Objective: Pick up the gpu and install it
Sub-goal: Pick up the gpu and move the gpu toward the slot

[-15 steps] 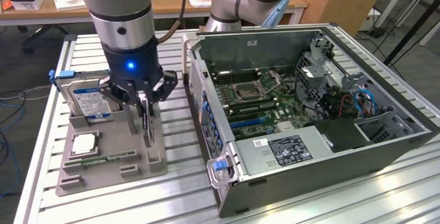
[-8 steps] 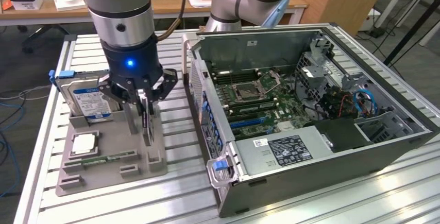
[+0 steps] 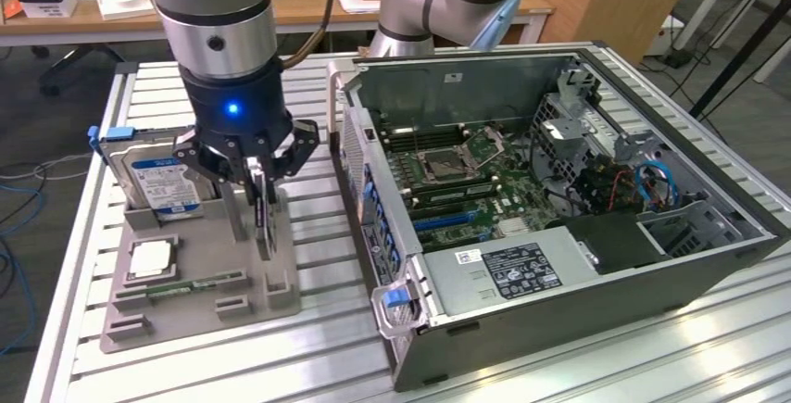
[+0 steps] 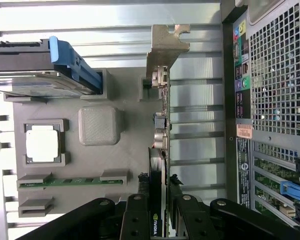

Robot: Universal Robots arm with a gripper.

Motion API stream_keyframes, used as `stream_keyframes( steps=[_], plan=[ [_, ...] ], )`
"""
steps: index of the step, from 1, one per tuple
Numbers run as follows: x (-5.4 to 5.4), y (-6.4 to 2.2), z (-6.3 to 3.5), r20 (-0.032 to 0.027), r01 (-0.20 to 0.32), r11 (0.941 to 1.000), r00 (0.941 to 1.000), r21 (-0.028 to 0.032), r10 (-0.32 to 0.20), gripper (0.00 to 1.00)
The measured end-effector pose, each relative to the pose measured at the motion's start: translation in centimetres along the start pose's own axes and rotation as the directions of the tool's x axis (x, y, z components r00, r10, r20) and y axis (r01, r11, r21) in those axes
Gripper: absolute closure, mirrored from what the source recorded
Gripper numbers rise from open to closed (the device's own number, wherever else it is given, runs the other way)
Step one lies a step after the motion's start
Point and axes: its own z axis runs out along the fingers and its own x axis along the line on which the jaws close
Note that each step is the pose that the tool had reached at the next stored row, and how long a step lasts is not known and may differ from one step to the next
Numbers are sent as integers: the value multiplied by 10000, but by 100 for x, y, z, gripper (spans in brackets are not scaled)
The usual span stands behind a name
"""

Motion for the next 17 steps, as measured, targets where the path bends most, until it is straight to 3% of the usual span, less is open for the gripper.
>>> stream_keyframes(
  steps=[17],
  plan=[
    [-2,4,-102,0,0,10000,10000,5,0,74]
  ],
)
